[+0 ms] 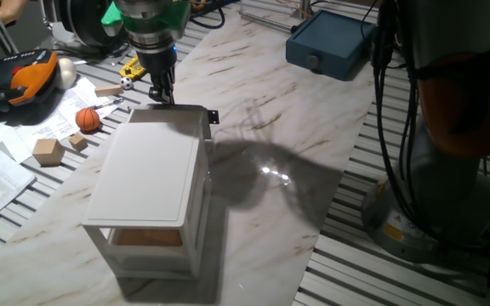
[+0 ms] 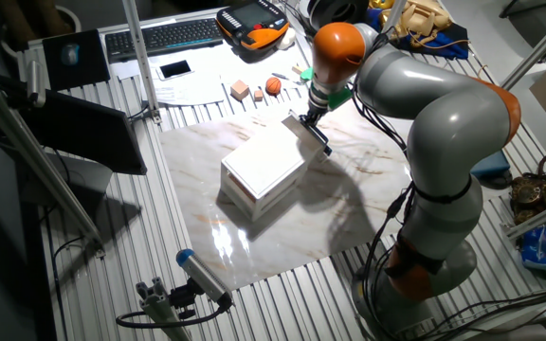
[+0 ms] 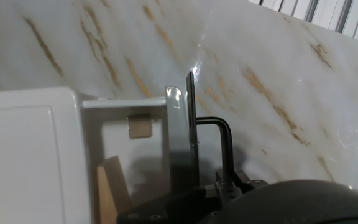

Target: Take something out of a drawer

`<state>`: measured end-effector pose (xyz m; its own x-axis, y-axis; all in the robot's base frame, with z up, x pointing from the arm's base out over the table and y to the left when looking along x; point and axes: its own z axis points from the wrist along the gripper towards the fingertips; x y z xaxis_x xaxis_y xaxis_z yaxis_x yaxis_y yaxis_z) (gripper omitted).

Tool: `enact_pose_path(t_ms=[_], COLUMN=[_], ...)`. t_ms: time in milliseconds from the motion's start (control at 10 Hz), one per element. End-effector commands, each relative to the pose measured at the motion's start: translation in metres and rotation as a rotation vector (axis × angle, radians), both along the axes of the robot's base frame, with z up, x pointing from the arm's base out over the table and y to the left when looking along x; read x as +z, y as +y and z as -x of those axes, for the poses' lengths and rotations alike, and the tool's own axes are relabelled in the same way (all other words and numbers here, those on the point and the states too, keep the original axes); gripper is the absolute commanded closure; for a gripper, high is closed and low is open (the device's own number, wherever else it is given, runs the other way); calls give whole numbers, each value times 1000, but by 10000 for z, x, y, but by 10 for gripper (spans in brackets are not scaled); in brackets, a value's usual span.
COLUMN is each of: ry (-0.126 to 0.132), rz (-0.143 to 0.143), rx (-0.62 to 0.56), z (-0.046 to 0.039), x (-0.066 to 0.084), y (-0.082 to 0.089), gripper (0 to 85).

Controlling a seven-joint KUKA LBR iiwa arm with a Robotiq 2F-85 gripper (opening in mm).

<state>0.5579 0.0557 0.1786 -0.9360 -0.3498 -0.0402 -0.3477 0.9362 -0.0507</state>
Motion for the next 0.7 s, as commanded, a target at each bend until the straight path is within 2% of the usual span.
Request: enact_pose_path(t_ms=[0,600], ry=[3,21], rz=[3,-7], rx=[-6,-66], z=[-5,-17], x=[0,6], y=[-11,-88], gripper=[850,850])
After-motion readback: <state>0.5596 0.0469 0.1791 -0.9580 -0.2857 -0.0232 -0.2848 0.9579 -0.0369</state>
